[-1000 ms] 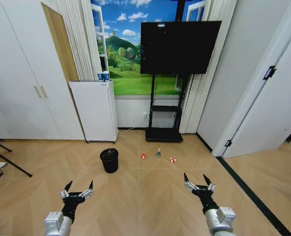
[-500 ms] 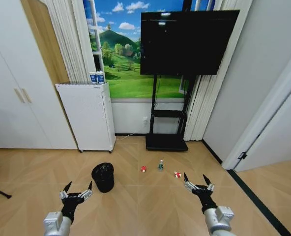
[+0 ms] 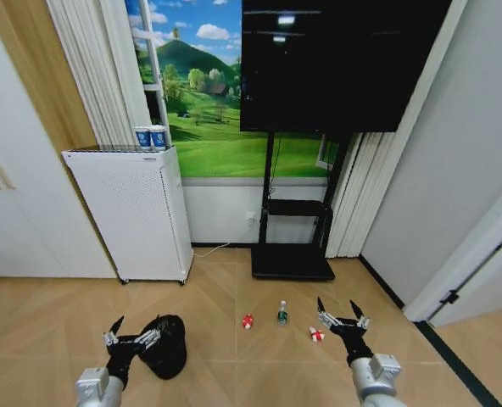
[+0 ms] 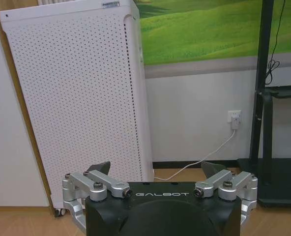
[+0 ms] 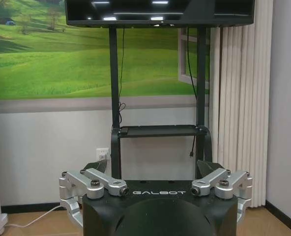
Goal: Pick up the trash bin and place the garbage on the floor into it.
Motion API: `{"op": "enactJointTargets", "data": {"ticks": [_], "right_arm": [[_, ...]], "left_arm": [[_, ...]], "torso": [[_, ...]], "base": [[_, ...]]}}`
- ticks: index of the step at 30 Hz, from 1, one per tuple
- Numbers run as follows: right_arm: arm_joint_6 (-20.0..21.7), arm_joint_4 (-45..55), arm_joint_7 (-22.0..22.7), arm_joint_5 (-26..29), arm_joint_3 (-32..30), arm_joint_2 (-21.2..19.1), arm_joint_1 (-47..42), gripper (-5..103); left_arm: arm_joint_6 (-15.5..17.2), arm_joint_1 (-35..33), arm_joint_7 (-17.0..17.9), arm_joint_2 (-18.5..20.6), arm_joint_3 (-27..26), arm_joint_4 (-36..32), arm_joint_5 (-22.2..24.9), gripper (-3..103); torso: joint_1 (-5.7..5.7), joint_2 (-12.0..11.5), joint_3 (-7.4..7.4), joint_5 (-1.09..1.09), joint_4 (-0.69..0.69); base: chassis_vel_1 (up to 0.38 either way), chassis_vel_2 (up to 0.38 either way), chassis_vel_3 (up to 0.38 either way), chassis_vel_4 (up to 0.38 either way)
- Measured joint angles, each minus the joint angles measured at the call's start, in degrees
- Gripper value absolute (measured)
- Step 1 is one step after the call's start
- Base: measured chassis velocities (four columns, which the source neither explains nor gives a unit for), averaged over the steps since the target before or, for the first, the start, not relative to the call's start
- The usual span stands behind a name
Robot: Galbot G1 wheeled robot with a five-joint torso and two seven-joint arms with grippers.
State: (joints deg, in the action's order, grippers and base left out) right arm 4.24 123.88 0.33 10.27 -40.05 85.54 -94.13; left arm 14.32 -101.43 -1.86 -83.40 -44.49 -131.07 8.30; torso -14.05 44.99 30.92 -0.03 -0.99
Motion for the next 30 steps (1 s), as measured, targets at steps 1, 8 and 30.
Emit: {"op": "enactJointTargets", "data": {"ticks": [1, 8, 30], "right_arm": [[-0.11, -0.09, 0.03, 0.02, 0.0, -0.04, 0.04, 100], [-4.08, -0.69, 0.22, 0.24, -0.09, -0.49, 0.47, 100], [-6.78, -0.68, -0.91, 0.11, -0.41, -0.01, -1.5, 100]], "left_arm": [[0.0, -0.06, 0.0, -0.02, 0.0, -0.07, -0.13, 100], [-0.01, -0.18, 0.28, -0.2, 0.17, -0.22, -0.4, 100], [-3.16, -0.39, 1.33, -0.35, -1.41, 0.37, 1.49, 100]], "torso": [[0.01, 0.0, -0.01, 0.1, 0.0], [0.01, 0.0, 0.0, 0.05, 0.01], [0.27, -0.52, -0.33, 0.03, -0.05]], "base": [[-0.389, 0.333, 0.376, -0.334], [-0.383, 0.329, 0.369, -0.334], [-0.079, 0.079, 0.069, -0.072]]}}
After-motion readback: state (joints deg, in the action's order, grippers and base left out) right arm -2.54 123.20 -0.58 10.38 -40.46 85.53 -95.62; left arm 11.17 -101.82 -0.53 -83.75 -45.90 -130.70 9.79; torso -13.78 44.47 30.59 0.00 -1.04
